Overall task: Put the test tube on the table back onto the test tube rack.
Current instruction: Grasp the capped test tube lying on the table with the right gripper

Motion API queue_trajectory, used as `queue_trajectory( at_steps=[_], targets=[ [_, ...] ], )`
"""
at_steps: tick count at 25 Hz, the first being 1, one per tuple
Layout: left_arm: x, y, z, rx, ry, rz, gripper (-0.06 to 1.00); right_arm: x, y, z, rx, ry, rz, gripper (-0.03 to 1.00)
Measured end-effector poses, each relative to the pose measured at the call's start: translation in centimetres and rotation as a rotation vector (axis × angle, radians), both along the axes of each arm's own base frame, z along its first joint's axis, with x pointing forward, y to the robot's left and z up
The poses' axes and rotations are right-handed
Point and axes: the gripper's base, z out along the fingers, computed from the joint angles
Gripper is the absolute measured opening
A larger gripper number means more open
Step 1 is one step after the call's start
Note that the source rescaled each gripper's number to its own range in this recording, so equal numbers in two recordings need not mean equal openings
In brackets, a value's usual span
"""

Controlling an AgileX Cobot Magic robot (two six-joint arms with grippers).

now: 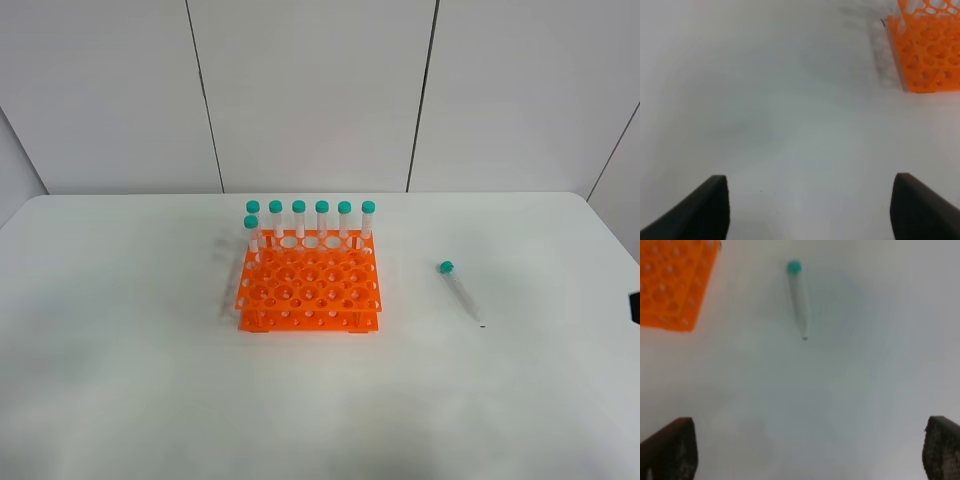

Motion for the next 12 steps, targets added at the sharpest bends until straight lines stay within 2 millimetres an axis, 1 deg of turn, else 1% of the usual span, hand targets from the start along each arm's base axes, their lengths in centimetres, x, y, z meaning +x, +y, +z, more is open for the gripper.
queue_trajectory(
  at_steps=[1, 4, 7, 8, 11, 12],
  targets=[
    [0.0, 0.0, 0.0, 0.0, 0.0, 0.0, 0.97, 2.2, 0.0, -0.1, -0.002, 0.071, 0.001, 1.0],
    [0.0, 0.0, 0.0, 0.0, 0.0, 0.0, 0.97, 7.5, 0.1, -0.4, -0.003, 0.203, 0.0, 1.0],
    [0.0, 0.0, 0.0, 0.0, 0.0, 0.0, 0.97, 13.2, 0.2, -2.4, -0.011, 0.345, 0.01, 1.0],
    [0.0, 0.0, 0.0, 0.0, 0.0, 0.0, 0.97, 14.7, 0.2, -2.7, -0.018, 0.365, 0.02, 1.0],
    [0.0, 0.0, 0.0, 0.0, 0.0, 0.0, 0.97, 19.3, 0.3, -4.8, -0.036, 0.446, 0.035, 1.0],
    [0.0, 0.0, 0.0, 0.0, 0.0, 0.0, 0.97, 20.4, 0.3, -5.4, -0.043, 0.461, 0.041, 1.0]
  ],
)
